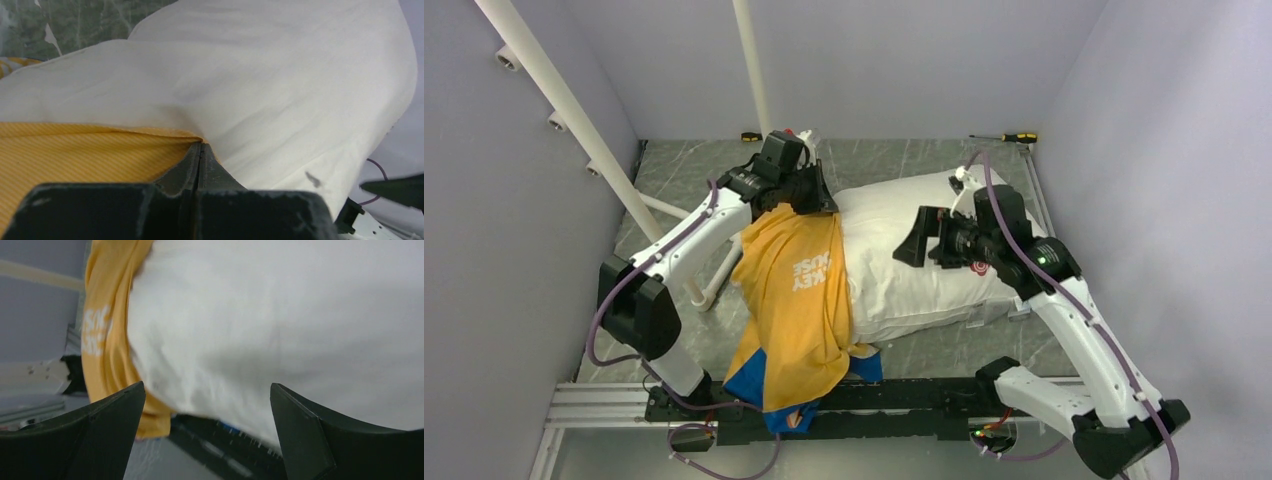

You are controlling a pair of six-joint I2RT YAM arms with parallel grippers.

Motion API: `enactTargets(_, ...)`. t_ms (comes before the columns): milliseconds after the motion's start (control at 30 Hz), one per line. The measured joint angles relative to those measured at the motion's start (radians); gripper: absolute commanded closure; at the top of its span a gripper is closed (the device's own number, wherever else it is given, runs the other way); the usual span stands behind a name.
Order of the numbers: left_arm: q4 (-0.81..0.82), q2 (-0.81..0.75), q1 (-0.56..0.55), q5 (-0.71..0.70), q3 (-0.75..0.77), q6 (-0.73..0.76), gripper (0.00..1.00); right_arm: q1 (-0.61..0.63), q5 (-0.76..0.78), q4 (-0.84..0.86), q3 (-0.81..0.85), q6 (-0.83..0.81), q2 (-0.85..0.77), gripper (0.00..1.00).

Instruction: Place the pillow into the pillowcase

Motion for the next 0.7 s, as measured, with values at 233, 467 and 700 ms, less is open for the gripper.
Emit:
enactTargets(233, -0.026, 0.059, 0.003, -0.017, 0.043, 0.046, 1.00, 0.000, -0.152, -0.199, -0.076, 0.160, -0.161, 0.00)
enactTargets(467, -0.028, 0.069, 0.004, -0.015, 0.050, 0.058, 1.00, 0.000, -0.285, -0.149, -0.435, 0.377, -0.299, 0.00)
enactTargets(700, -0.031, 0.074, 0.004, 0.003, 0.060, 0.076, 1.00, -0.039, -0.242, 0.138, -0.616, 0.462, -0.179, 0.00)
